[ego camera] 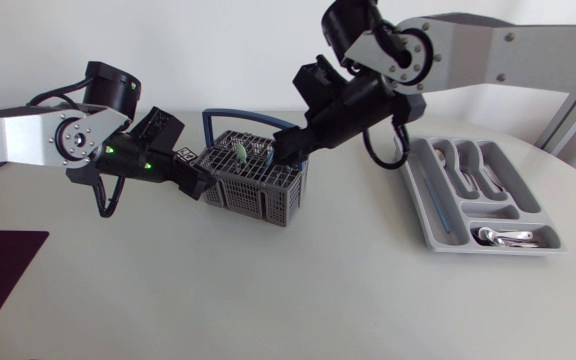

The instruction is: Transfer all utensils from the basket to the drawer tray.

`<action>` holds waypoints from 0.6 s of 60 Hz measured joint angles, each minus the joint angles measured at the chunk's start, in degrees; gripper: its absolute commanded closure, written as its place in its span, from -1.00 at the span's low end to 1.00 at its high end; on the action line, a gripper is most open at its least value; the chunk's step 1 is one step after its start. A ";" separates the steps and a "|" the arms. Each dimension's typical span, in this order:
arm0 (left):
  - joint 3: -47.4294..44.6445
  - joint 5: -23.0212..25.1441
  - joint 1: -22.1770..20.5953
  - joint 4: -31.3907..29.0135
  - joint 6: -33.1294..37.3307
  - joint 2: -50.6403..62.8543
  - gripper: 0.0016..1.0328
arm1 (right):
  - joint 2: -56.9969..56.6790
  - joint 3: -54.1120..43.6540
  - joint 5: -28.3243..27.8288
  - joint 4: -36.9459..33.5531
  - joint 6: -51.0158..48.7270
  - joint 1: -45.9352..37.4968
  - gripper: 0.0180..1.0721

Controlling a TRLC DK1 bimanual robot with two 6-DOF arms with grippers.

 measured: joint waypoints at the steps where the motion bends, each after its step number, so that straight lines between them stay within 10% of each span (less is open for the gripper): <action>1: -0.15 0.00 0.00 0.11 0.00 -0.02 -0.90 | 0.31 0.13 -0.02 0.39 0.52 0.35 -0.48; 36: -2.60 3.02 1.95 4.98 3.02 0.76 -0.90 | 10.88 4.11 0.02 12.04 9.55 5.53 -0.01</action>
